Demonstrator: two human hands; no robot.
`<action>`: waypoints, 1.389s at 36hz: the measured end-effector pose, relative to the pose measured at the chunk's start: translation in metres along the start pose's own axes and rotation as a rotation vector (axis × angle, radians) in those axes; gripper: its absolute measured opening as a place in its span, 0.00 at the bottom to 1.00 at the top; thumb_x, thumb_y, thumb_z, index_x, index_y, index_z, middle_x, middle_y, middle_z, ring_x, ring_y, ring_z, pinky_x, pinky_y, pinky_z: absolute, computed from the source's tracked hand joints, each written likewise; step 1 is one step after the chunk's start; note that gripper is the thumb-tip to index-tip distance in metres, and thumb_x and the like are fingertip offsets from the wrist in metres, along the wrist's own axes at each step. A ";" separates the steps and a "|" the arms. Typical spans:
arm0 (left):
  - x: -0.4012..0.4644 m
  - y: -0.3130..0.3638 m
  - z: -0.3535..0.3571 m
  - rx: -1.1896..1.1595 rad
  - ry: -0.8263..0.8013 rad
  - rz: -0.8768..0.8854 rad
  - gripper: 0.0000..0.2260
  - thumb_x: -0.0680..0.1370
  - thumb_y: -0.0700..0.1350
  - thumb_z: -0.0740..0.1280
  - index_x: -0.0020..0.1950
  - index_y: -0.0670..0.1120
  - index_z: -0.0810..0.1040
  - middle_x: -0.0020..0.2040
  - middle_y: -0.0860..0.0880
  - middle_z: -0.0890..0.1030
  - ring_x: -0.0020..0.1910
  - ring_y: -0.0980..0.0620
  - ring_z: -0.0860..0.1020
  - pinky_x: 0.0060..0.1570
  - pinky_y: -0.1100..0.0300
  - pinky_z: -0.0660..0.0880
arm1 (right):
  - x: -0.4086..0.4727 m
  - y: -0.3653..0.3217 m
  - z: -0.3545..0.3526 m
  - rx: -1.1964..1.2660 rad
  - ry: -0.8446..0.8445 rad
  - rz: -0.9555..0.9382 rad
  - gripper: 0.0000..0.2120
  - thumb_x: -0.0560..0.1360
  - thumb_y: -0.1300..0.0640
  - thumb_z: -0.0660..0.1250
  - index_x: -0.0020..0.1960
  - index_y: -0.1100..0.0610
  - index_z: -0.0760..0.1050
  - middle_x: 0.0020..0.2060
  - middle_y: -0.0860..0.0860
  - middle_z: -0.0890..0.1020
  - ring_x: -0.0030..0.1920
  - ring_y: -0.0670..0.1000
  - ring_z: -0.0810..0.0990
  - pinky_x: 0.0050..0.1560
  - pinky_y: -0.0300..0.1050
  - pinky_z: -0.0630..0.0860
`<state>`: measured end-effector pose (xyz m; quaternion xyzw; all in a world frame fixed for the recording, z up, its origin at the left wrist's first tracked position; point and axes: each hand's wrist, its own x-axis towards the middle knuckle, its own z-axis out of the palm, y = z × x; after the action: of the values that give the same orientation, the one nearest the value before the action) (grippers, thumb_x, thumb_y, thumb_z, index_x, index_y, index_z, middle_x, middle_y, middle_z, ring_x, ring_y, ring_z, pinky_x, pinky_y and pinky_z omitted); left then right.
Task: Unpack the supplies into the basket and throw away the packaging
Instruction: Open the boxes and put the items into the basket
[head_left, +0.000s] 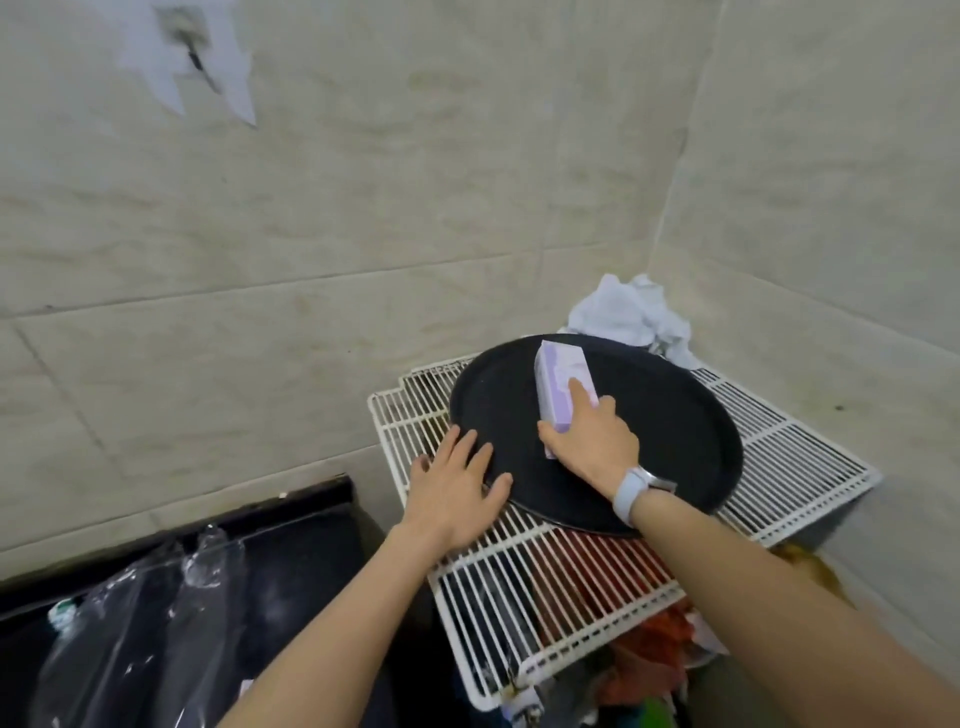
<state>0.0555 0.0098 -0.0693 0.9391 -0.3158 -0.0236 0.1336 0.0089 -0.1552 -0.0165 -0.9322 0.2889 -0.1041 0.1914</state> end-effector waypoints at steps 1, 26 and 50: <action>-0.001 -0.001 0.000 0.004 0.000 0.004 0.29 0.77 0.64 0.45 0.75 0.52 0.56 0.78 0.51 0.52 0.76 0.51 0.44 0.72 0.41 0.48 | 0.000 0.001 0.000 0.020 0.004 0.004 0.33 0.71 0.44 0.62 0.71 0.48 0.53 0.58 0.60 0.69 0.52 0.64 0.74 0.46 0.51 0.69; -0.175 -0.127 -0.072 -0.450 0.598 -0.363 0.12 0.77 0.41 0.62 0.60 0.43 0.76 0.57 0.45 0.79 0.56 0.47 0.77 0.57 0.56 0.72 | -0.141 -0.156 0.011 0.872 -0.174 -0.471 0.23 0.73 0.45 0.61 0.67 0.49 0.67 0.61 0.47 0.76 0.59 0.49 0.76 0.54 0.43 0.73; -0.581 -0.329 0.044 -0.378 0.294 -1.341 0.19 0.77 0.45 0.60 0.69 0.46 0.68 0.72 0.46 0.65 0.69 0.43 0.64 0.63 0.46 0.66 | -0.478 -0.330 0.281 0.310 -0.859 -0.794 0.30 0.71 0.39 0.60 0.70 0.38 0.54 0.60 0.53 0.72 0.56 0.54 0.75 0.60 0.51 0.71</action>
<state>-0.2220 0.5991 -0.2223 0.8852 0.3608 -0.0282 0.2923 -0.1286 0.4556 -0.1726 -0.8888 -0.2026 0.1771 0.3710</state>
